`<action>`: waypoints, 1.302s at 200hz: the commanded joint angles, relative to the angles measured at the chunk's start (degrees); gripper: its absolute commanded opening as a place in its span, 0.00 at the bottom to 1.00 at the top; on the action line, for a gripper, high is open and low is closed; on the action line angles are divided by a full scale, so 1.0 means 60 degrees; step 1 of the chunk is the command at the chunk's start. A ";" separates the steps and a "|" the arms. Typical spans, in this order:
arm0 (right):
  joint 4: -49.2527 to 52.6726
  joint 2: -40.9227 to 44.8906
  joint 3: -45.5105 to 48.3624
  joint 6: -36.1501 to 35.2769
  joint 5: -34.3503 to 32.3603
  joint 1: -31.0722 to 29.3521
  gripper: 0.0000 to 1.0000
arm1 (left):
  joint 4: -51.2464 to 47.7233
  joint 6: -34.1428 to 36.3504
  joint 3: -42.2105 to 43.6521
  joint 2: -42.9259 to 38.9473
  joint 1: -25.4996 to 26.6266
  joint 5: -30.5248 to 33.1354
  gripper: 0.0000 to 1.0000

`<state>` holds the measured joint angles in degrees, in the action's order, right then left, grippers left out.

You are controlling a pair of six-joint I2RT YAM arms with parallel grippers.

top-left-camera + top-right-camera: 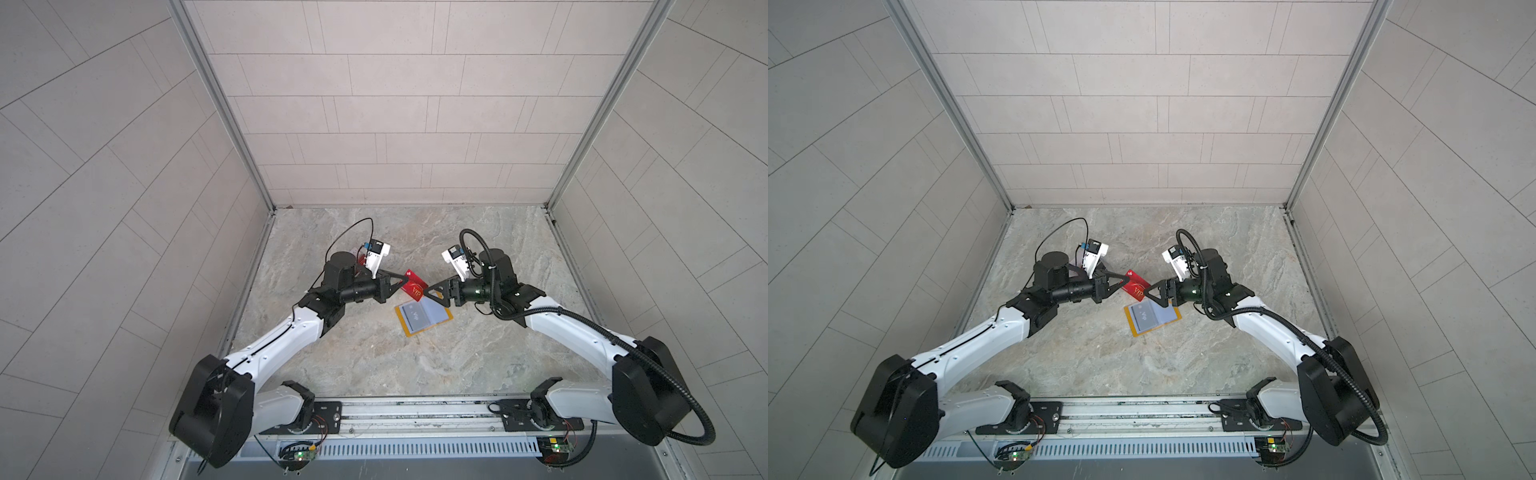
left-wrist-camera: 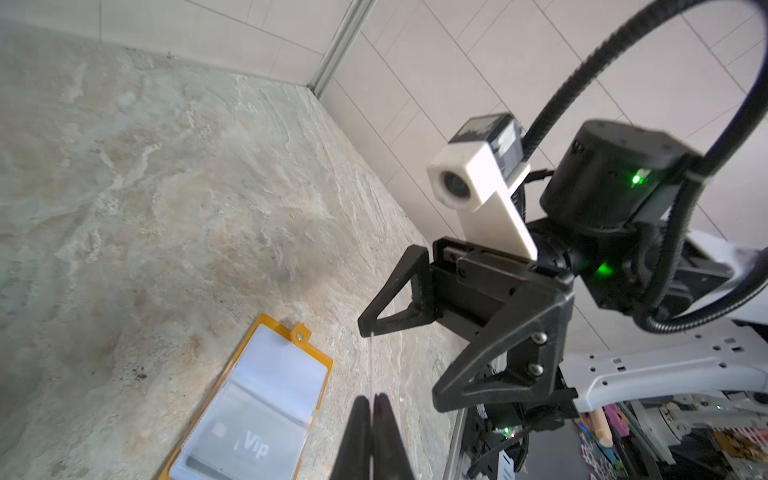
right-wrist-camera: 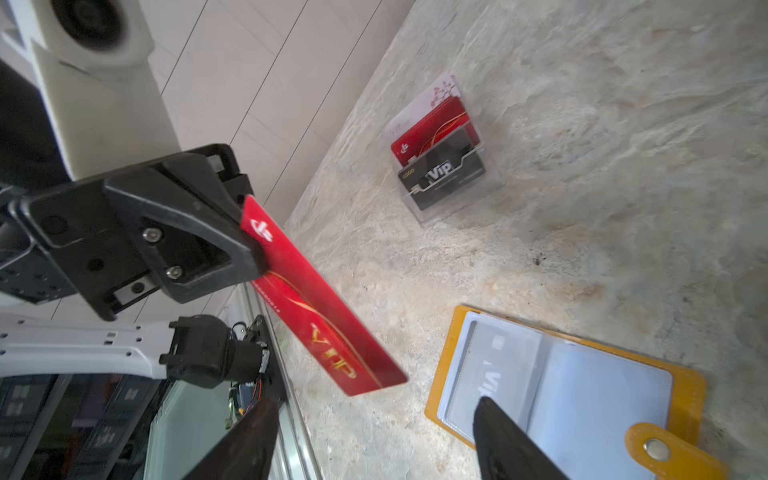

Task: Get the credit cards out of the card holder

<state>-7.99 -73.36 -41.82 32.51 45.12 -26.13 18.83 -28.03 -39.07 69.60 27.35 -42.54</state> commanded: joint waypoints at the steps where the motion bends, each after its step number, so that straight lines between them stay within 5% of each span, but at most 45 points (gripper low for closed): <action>1: -0.2612 0.0183 0.0462 0.1768 -0.0592 0.0005 0.77 | 0.1548 -0.0755 0.0248 -0.0121 -0.0056 0.0411 0.00; 89: -0.5728 0.0141 0.1287 0.3217 -0.0971 -0.0228 0.65 | 0.4304 -0.2458 0.0821 0.0380 -0.0061 0.0506 0.00; 169: -0.6550 0.0140 0.1315 0.3673 -0.0916 -0.0245 0.48 | 0.6484 -0.3839 0.1055 0.0994 -0.0044 0.0382 0.00; 260: -0.6682 0.0074 0.1133 0.3770 -0.0856 -0.0376 0.27 | 0.7042 -0.4102 0.1127 0.1123 -0.0047 0.0426 0.00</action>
<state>-45.84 -73.38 -34.04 54.22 39.59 -28.01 56.86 -51.70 -32.95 75.99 27.33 -39.48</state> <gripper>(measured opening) 0.285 0.044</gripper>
